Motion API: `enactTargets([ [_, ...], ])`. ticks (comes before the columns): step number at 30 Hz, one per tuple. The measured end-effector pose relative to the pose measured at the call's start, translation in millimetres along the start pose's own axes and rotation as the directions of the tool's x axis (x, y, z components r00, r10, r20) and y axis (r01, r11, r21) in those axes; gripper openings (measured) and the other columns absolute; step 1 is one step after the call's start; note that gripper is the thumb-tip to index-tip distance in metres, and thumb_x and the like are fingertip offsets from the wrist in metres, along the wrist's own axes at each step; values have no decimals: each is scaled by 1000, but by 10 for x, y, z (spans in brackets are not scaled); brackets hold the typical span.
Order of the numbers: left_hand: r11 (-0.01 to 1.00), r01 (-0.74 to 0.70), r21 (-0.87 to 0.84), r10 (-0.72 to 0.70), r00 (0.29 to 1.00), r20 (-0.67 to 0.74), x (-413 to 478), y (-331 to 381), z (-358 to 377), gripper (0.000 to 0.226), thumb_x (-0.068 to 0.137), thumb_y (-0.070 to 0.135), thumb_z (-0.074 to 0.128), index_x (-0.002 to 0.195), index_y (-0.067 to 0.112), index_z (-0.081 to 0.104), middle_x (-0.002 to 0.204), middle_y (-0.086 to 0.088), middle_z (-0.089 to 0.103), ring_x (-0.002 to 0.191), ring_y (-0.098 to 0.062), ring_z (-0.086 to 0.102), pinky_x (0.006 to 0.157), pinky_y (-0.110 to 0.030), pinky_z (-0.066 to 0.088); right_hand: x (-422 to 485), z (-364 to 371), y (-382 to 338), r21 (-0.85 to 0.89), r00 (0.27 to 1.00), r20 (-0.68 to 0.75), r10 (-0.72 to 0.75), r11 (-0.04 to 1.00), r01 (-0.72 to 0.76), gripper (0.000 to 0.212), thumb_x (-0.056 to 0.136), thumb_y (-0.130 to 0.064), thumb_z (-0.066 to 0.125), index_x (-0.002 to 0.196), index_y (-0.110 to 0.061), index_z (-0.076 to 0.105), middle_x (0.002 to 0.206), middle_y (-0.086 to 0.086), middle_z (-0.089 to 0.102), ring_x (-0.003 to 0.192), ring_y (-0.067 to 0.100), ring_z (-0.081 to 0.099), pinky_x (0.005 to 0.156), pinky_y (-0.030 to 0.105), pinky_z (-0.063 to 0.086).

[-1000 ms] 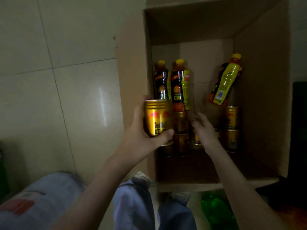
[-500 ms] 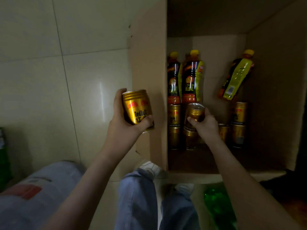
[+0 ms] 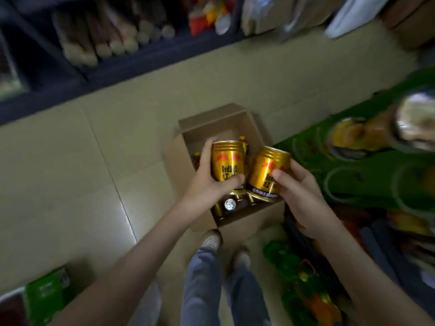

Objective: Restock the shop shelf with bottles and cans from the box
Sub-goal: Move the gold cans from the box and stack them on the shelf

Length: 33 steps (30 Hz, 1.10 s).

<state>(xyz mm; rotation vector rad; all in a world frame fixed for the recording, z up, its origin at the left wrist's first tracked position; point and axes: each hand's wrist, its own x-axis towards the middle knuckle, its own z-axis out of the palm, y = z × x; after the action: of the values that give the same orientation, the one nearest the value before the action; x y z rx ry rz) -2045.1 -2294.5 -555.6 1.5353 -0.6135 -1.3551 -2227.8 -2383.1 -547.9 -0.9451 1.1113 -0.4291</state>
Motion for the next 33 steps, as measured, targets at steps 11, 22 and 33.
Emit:
enactTargets([
  [11, 947, -315, 64, 220, 780, 587, -2076, 1815, 1444, 81, 84, 7, 70, 138, 38, 18, 122, 3, 48, 97, -4, 63, 78, -26, 53, -3217, -627, -1230, 200, 930, -197, -311, 916, 349, 96, 49, -52, 89, 130, -14, 53, 119, 11, 67, 107, 27, 66, 77, 35, 57],
  [22, 892, -452, -21, 198, 349, 916, -5036, 1443, 3793, 75, 85, 15, 68, 134, 41, 17, 128, 0, 45, 106, -11, 59, 83, -23, 54, -7313, -1593, -258, -78, 589, -650, -480, 813, 577, 58, 66, -52, 64, 117, -25, 57, 100, -3, 74, 90, 16, 71, 72, 30, 56],
  [33, 796, -586, -153, 136, -73, 988, -6512, 1493, 5099, 73, 85, 8, 69, 125, 44, 18, 120, 4, 43, 98, -11, 60, 73, -21, 55, -9148, -1808, 72, -267, 267, -826, -496, 762, 591, 52, 73, -33, 70, 122, -25, 54, 109, 3, 71, 96, 20, 70, 70, 29, 59],
])
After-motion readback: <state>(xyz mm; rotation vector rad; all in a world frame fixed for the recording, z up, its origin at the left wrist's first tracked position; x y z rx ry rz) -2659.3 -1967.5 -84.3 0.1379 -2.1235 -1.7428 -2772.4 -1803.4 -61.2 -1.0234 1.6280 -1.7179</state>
